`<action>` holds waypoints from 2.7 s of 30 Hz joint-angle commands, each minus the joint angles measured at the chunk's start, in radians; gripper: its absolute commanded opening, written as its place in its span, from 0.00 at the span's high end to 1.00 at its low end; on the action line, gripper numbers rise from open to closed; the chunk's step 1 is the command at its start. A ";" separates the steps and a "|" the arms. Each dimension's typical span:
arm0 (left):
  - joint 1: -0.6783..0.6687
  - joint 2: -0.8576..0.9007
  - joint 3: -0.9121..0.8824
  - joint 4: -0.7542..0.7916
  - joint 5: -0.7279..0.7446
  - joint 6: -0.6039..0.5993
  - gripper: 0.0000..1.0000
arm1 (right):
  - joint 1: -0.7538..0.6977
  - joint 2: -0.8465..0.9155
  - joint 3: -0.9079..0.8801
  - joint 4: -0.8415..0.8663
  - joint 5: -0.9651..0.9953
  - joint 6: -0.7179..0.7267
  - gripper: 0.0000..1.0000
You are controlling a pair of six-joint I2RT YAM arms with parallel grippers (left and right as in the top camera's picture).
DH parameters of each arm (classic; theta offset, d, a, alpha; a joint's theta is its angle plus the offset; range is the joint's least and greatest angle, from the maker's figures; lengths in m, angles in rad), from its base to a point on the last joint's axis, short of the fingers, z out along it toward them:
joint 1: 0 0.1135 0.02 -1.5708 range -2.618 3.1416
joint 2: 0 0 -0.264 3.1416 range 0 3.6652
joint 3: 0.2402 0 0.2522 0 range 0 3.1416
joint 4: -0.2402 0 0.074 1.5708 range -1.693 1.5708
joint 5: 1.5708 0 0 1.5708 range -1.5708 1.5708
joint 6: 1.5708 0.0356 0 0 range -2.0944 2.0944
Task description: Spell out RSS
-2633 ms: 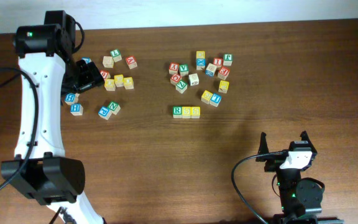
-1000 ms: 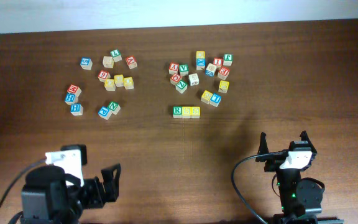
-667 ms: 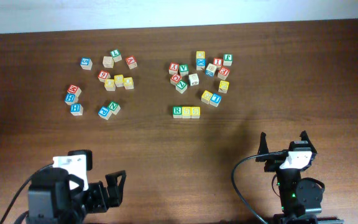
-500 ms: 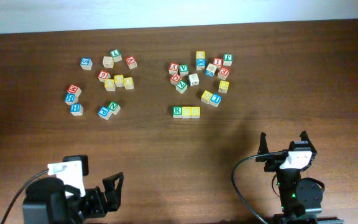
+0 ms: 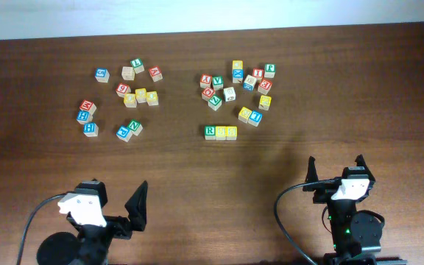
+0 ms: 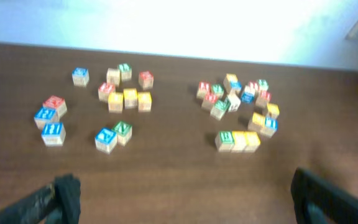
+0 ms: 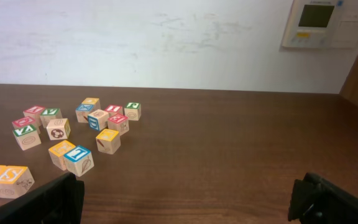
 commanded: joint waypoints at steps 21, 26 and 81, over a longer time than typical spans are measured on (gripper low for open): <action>0.003 -0.222 -0.528 0.753 0.084 0.098 0.01 | -0.008 -0.010 -0.005 -0.009 0.002 0.012 0.02; 0.003 -0.222 -0.578 0.823 0.042 0.097 0.01 | -0.008 -0.010 -0.005 -0.009 0.002 0.012 0.02; 0.100 -0.222 -0.639 0.661 -0.195 0.181 0.01 | -0.008 -0.010 -0.005 -0.009 0.002 0.012 0.02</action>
